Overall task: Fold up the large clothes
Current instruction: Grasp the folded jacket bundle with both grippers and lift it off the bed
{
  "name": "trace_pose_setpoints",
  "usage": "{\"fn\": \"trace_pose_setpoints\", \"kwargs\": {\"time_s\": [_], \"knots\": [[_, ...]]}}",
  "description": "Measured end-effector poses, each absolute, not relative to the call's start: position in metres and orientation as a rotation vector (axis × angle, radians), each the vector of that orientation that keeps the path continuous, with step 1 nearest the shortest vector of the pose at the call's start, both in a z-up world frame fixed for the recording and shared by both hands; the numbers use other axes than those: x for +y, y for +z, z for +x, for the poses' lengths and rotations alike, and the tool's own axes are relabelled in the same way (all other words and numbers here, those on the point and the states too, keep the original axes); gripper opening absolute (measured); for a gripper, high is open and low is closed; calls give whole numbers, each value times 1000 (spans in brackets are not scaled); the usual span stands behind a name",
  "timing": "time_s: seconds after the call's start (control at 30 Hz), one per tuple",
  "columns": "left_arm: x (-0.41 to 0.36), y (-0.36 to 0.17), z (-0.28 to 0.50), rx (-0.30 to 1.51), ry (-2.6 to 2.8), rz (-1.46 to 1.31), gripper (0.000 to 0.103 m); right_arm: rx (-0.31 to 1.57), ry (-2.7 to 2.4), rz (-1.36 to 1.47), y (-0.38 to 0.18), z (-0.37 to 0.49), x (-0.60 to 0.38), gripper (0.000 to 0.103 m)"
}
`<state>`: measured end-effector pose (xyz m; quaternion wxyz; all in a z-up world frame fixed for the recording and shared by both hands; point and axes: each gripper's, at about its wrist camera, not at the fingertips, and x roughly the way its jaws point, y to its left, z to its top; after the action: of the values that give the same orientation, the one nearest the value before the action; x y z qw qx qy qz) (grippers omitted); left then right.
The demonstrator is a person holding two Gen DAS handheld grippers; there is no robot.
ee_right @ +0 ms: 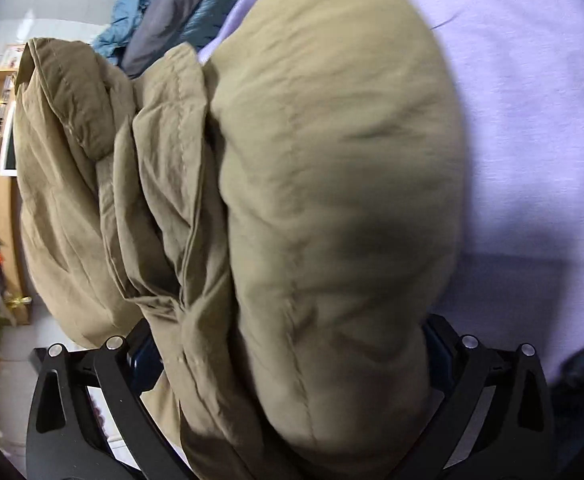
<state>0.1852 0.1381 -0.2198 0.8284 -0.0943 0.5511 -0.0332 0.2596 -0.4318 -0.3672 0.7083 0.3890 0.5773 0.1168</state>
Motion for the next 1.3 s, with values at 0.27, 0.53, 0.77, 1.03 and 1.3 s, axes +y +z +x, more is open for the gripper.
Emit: {"fn": "trace_pose_setpoints", "kwargs": {"time_s": [0.27,0.53,0.77,1.03,1.3], "knots": [[207,-225,233,1138,-174,-456,97,1293,296,860,-375,266,-443,99],[200,-266,267,1169,-280,-412,98,1275,256,868,-366,231,-441,99],[191,-287,287,1194,-362,-289,98,1288,227,863,-362,225,-440,99],[180,-321,325,1303,-484,-400,98,1313,221,863,-358,229,-439,99],[158,-325,347,1332,-495,-430,98,1324,237,866,-364,238,-440,99]]}}
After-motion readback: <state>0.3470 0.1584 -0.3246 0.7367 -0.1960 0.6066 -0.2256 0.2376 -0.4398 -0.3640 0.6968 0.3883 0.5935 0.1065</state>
